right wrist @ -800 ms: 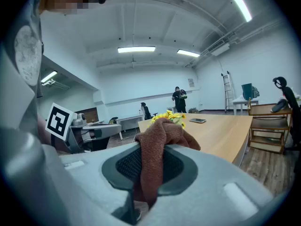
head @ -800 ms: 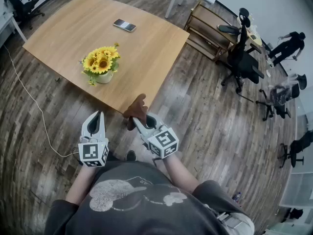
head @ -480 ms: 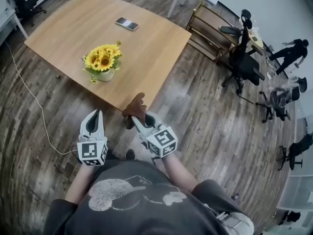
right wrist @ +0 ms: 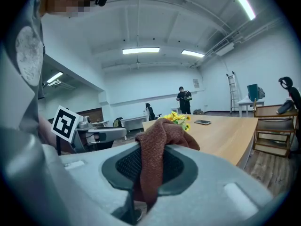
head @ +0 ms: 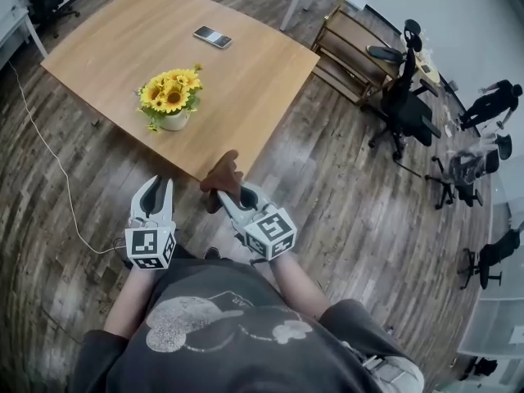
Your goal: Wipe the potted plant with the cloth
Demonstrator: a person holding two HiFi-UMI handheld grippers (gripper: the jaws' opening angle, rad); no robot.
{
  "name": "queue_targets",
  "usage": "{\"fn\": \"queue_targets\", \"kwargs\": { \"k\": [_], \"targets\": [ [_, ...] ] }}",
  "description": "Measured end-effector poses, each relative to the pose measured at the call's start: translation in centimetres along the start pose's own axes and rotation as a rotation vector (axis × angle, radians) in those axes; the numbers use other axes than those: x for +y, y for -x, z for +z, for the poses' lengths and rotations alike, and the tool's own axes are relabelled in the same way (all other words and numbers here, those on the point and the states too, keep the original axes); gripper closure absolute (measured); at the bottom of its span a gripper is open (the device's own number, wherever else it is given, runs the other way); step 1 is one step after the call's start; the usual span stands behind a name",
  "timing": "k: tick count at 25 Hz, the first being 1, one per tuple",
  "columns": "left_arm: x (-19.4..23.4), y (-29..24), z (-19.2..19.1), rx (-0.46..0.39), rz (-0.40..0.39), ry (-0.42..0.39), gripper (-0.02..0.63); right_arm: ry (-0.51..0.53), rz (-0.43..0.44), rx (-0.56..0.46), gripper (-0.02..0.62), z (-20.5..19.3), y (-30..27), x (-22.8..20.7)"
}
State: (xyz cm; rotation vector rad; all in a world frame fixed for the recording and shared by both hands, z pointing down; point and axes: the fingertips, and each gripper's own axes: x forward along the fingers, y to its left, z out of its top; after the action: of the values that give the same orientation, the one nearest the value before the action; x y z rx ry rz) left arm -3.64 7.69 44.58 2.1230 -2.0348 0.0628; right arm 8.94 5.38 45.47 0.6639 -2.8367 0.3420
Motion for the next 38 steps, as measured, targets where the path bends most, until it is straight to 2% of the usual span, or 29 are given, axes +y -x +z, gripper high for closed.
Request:
{"fn": "queue_targets", "kwargs": {
  "k": [3, 6, 9, 13, 17, 20, 23, 29, 34, 37, 38],
  "targets": [
    [0.3, -0.9, 0.0, -0.004, 0.008, -0.02, 0.488, 0.002, -0.007, 0.002, 0.537, -0.1, -0.2, -0.7],
    [1.1, -2.1, -0.6, 0.009, 0.009, -0.029, 0.385, -0.002, -0.019, 0.019, 0.537, -0.7, -1.0, -1.2],
    [1.8, -3.7, -1.7, 0.028, 0.005, 0.004, 0.308, -0.009, -0.044, 0.039, 0.537, -1.0, -1.8, -2.0],
    [3.1, -7.1, -2.9, 0.07, -0.023, 0.017, 0.256, -0.017, -0.087, 0.049, 0.537, -0.4, -3.2, -4.0],
    [5.7, -11.0, -4.3, 0.107, 0.001, 0.009, 0.179, -0.028, -0.126, 0.086, 0.537, -0.5, -5.3, -6.3],
    [8.0, -13.5, -5.1, 0.146, 0.023, 0.058, 0.179, -0.041, -0.149, 0.102, 0.537, -0.3, -7.2, -7.7],
    [9.5, -15.7, -5.9, 0.189, 0.017, 0.044, 0.167, -0.066, -0.166, 0.108, 0.537, -0.1, -9.5, -9.0],
    [9.6, -19.3, -7.8, 0.277, -0.088, -0.008, 0.058, -0.07, -0.179, 0.174, 0.535, -0.9, -13.9, -10.8],
    [10.4, -21.2, -7.6, 0.275, -0.126, -0.075, 0.055, 0.029, -0.101, 0.292, 0.535, -1.7, -18.1, -12.1],
    [10.4, -22.0, -8.2, 0.314, -0.186, -0.108, 0.106, 0.065, -0.078, 0.34, 0.535, -1.7, -20.4, -13.5],
    [10.3, -22.1, -8.3, 0.322, -0.206, -0.11, 0.104, 0.071, -0.078, 0.348, 0.535, -1.7, -21.1, -14.1]
  ]
}}
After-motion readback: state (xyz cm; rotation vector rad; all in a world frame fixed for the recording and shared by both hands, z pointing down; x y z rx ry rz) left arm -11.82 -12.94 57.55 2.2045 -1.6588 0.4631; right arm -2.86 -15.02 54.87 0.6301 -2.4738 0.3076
